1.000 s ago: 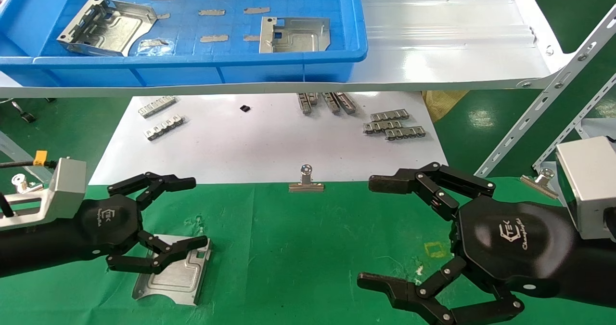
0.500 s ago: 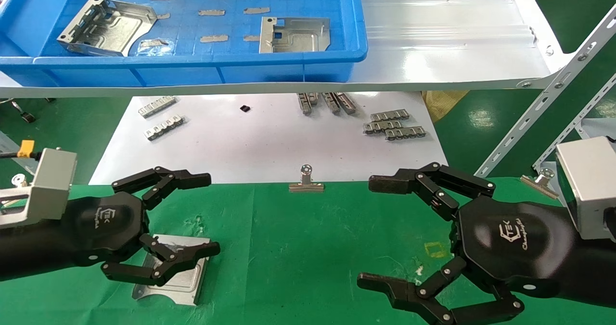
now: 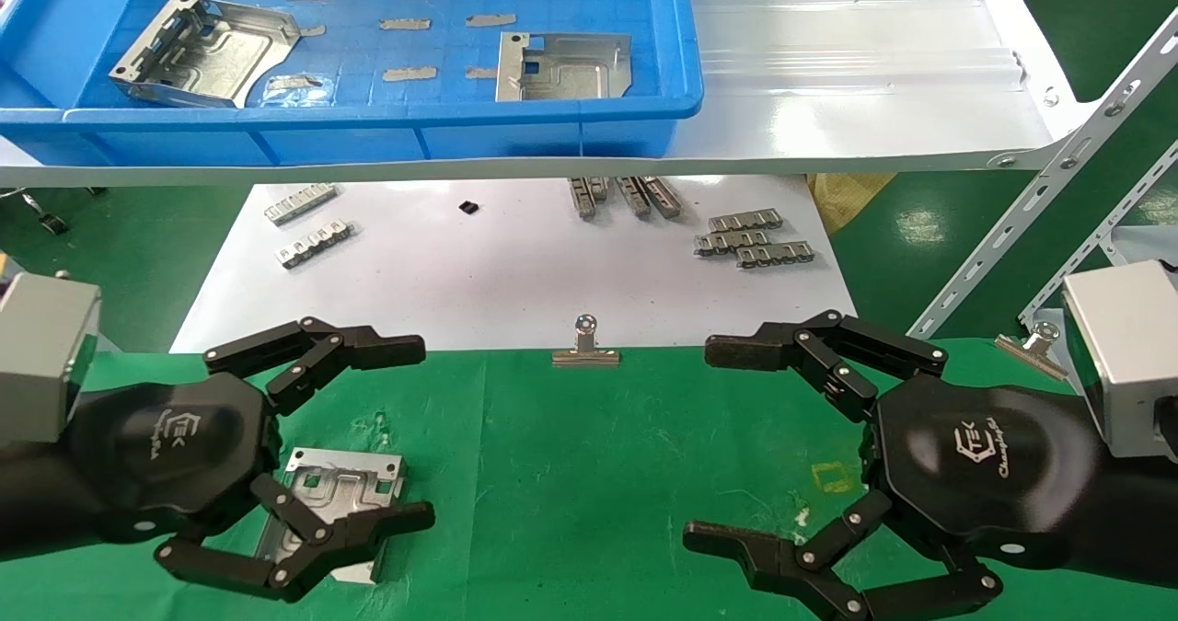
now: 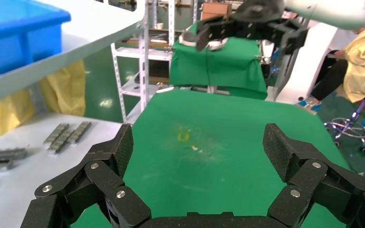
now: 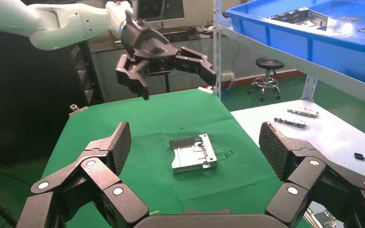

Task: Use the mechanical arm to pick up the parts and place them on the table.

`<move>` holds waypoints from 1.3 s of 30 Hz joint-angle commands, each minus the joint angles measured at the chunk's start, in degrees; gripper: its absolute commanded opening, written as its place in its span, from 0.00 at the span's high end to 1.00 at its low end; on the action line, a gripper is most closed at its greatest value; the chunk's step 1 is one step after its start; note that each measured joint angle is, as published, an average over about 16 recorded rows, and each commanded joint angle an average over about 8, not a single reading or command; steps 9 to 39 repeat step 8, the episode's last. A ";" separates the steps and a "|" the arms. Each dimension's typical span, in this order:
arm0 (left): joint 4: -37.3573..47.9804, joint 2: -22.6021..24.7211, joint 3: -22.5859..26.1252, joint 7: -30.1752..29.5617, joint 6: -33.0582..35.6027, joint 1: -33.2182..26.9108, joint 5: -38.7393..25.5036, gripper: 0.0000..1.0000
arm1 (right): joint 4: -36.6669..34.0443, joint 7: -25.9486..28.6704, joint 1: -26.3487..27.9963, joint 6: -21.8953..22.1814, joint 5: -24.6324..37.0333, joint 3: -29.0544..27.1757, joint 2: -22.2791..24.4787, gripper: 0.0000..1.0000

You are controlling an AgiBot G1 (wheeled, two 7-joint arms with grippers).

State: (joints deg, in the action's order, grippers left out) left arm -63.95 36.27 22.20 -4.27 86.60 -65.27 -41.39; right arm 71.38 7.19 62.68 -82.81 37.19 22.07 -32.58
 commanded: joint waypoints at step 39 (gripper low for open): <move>-7.76 -1.00 -4.98 -5.22 -0.73 2.98 -0.38 0.00 | 0.00 0.00 0.00 0.00 0.00 0.00 0.00 0.00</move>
